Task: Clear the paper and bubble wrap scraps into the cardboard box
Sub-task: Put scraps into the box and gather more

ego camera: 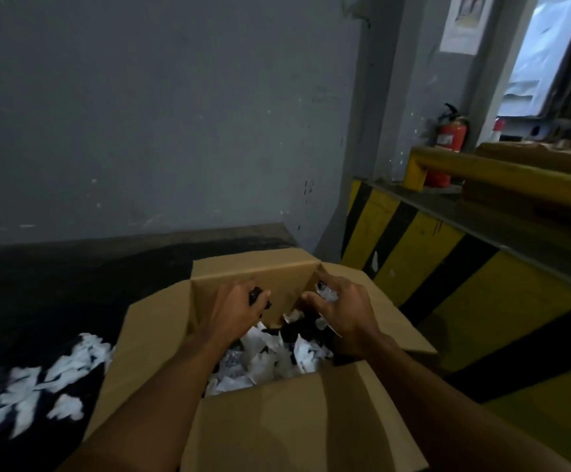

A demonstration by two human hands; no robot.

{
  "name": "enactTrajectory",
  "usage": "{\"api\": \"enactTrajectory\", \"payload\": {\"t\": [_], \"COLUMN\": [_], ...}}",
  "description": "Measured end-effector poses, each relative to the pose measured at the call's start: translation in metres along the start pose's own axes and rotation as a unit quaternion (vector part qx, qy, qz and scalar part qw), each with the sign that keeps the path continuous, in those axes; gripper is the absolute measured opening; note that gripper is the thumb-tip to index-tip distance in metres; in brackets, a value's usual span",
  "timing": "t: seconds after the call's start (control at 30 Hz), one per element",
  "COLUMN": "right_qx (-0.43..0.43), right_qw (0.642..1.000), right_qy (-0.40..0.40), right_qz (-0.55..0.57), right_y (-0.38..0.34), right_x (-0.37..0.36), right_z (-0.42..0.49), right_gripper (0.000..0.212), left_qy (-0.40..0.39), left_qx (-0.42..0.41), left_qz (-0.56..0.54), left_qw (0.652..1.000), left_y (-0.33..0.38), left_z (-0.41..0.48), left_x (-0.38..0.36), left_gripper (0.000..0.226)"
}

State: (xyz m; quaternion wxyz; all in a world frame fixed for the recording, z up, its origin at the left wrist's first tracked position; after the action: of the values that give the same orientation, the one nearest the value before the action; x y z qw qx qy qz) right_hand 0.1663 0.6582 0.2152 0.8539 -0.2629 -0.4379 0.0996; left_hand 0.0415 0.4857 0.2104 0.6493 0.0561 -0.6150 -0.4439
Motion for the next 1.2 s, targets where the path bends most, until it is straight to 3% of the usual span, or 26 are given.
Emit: {"api": "enactTrajectory", "payload": {"t": [0.4,0.53,0.7,0.97,1.2], "right_qx": [0.018,0.031,0.031,0.020,0.025], "right_qw": [0.997,0.995,0.994,0.993,0.993], "right_qy": [-0.062,-0.090,-0.105,-0.118,-0.106], "right_qz": [0.037,-0.004,0.008,0.016,0.036], "right_y": [0.045,0.050,0.058,0.059,0.046], "right_x": [-0.060,-0.076,-0.089,-0.099,-0.085], "right_z": [0.041,0.055,0.075,0.082,0.071], "right_gripper": [0.056,0.052,0.034,0.028,0.029], "left_qy": [-0.008,0.007,-0.004,-0.066,-0.018], "left_qx": [0.025,0.033,0.030,0.041,0.018], "left_qz": [0.115,0.137,0.142,0.136,0.122], "left_qw": [0.993,0.990,0.989,0.988,0.992], "left_y": [-0.031,-0.044,-0.053,-0.060,-0.048], "left_z": [0.031,0.049,0.065,0.073,0.058], "left_x": [-0.027,-0.030,-0.038,-0.041,-0.021], "left_gripper": [0.027,0.038,0.039,0.050,0.043]}}
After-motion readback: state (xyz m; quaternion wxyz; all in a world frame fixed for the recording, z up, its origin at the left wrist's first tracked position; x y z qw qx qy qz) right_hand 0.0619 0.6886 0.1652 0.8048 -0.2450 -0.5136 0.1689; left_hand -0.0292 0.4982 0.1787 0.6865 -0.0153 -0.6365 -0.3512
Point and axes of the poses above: each hand's wrist, its own z-axis towards the middle knuckle, its own x-axis out of the back of the hand, y = z × x, the point moved 2 cm from there along z, towards the middle knuckle, and after that the axes turned 11 degrees about x, right-handed, at the moved point
